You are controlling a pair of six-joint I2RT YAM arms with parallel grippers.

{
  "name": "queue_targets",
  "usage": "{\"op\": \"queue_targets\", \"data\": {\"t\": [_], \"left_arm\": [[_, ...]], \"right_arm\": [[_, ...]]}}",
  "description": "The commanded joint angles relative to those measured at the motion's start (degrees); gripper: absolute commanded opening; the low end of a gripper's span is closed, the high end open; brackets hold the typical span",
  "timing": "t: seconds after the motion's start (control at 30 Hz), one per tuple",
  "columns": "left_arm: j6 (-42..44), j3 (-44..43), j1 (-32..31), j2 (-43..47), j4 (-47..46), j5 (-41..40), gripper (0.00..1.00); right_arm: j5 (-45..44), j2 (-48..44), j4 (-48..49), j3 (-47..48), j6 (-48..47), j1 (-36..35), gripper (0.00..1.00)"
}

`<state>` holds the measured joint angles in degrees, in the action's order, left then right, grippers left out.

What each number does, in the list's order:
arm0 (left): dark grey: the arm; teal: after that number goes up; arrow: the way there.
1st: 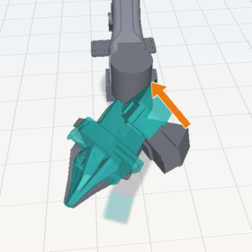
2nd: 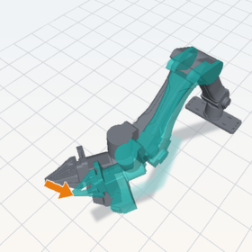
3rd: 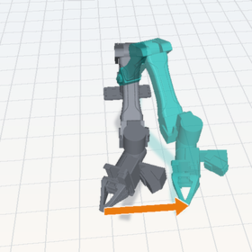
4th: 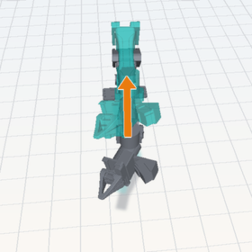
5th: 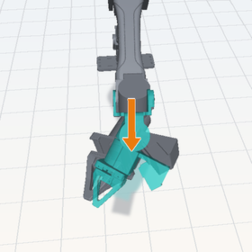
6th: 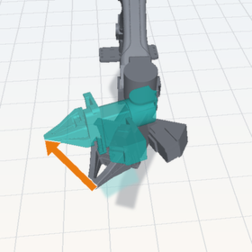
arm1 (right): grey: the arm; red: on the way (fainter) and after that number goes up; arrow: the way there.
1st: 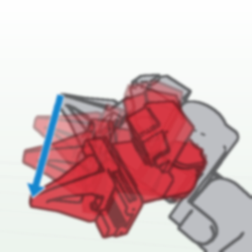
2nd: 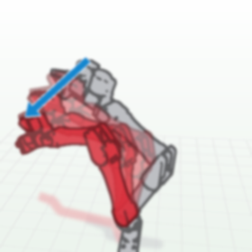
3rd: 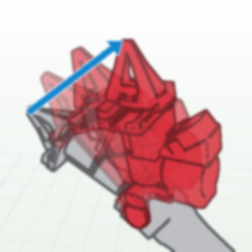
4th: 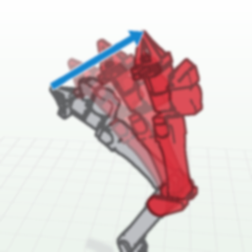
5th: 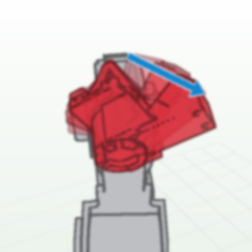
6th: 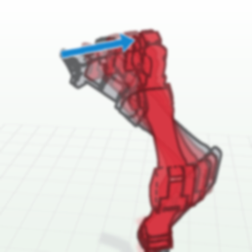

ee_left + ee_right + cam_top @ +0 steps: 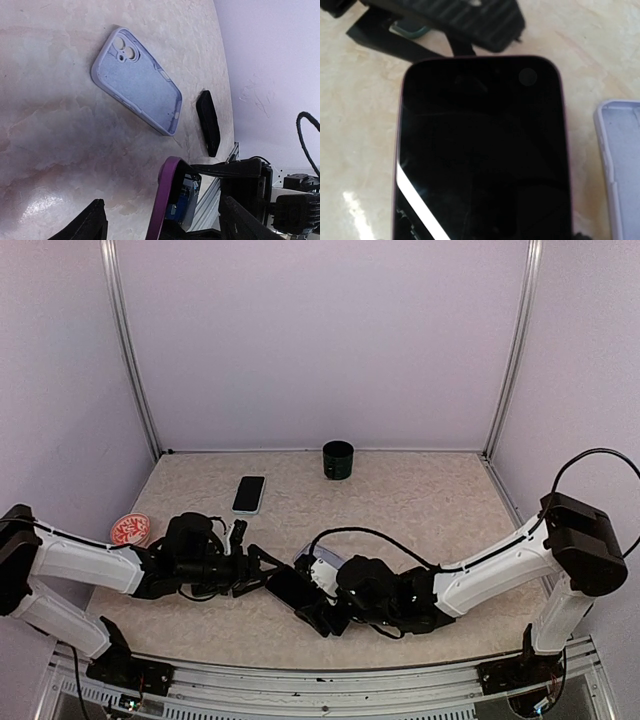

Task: Put the phone into the phone case
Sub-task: Pass from the right arm to the left

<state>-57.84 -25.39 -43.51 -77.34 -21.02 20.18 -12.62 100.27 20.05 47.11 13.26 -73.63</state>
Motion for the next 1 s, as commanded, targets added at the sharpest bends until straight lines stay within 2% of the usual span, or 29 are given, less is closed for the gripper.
{"op": "queue_targets", "data": {"t": [0.0, 0.3, 0.57, 0.77, 0.87, 0.97], "left_arm": [[-2.05, 1.11, 0.20, -1.46, -8.24, 5.19, 0.74], [-4.94, 1.92, -0.24, -4.32, -14.10, 9.46, 0.66], [-5.62, 1.84, -0.52, -5.14, -15.13, 10.14, 0.44], [-5.57, 1.91, -0.70, -5.43, -14.75, 9.87, 0.32], [-5.39, 1.79, -0.70, -5.67, -14.19, 9.54, 0.21], [-4.58, 1.43, -0.86, -5.55, -12.79, 8.74, 0.17]], "right_arm": [[-0.27, -2.27, 4.54, -0.40, -0.60, -0.89, 0.68], [-2.05, -2.58, 5.50, -0.83, -1.25, -1.93, 0.68], [-3.23, -2.71, 5.95, -1.12, -1.49, -2.05, 0.68], [-3.54, -2.96, 6.24, -1.43, -1.48, -2.05, 0.68], [-3.63, -3.19, 6.02, -1.41, -1.52, -2.05, 0.69], [-3.92, -3.53, 5.65, -1.41, -1.59, -2.08, 0.69]]}}
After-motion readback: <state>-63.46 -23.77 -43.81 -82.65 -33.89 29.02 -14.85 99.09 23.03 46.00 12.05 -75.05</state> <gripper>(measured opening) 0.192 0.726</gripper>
